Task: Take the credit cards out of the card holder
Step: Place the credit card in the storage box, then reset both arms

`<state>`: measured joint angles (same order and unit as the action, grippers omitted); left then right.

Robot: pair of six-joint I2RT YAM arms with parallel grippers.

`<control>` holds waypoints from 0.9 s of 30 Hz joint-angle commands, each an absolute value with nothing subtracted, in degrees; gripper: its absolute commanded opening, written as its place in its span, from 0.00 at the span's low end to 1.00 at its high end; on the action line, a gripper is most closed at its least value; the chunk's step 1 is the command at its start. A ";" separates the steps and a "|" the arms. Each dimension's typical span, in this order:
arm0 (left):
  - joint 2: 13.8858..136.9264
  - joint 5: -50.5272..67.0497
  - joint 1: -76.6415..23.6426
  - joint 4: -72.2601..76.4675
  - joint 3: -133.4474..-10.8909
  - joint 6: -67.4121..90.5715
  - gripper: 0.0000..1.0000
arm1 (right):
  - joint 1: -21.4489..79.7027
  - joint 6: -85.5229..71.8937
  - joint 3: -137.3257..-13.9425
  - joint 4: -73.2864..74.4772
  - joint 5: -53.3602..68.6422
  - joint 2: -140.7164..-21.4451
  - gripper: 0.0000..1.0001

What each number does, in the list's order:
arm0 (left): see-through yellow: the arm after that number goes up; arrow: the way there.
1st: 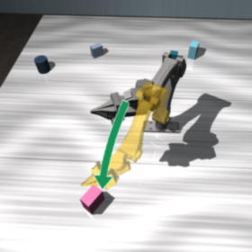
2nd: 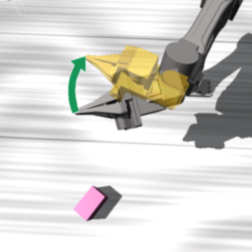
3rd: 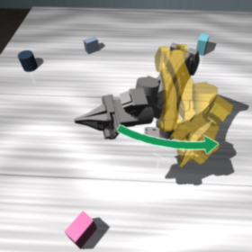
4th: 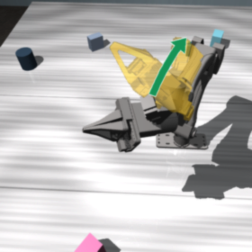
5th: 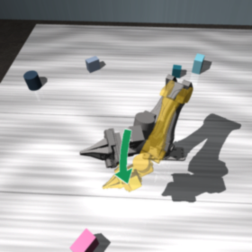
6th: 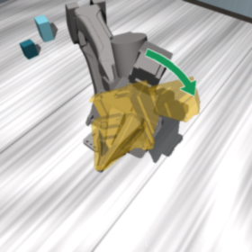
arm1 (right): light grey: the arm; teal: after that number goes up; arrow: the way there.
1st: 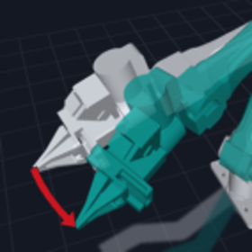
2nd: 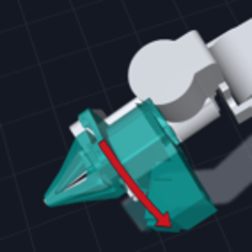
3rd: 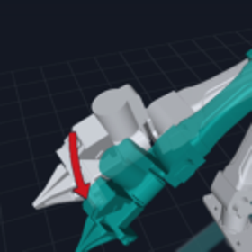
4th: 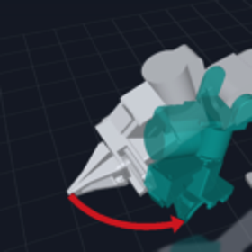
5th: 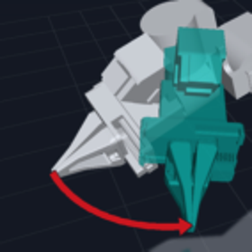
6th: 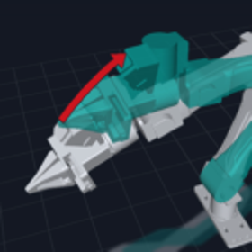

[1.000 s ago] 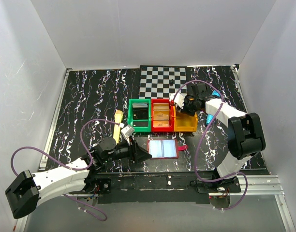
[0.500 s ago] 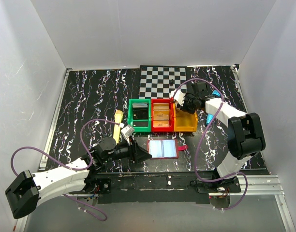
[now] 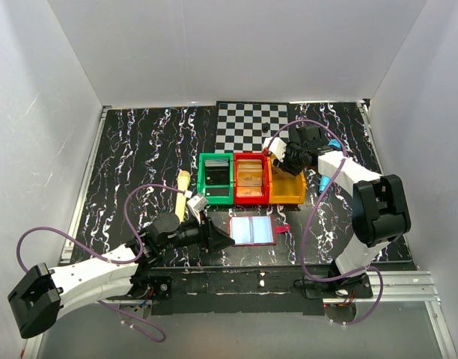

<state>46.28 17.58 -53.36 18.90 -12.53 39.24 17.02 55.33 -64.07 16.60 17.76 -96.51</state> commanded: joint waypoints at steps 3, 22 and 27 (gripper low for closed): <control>45.70 17.49 -53.17 19.25 -11.87 39.20 0.49 | 17.31 52.74 -67.23 13.54 16.26 -96.24 0.40; 40.61 7.32 -53.26 8.45 -15.90 42.09 0.62 | 18.72 3.38 -68.94 -0.52 -7.45 -80.89 0.88; 36.22 -4.29 -53.00 -1.65 -19.07 46.93 0.75 | 26.61 -8.77 -51.10 -4.05 -17.99 -61.57 0.90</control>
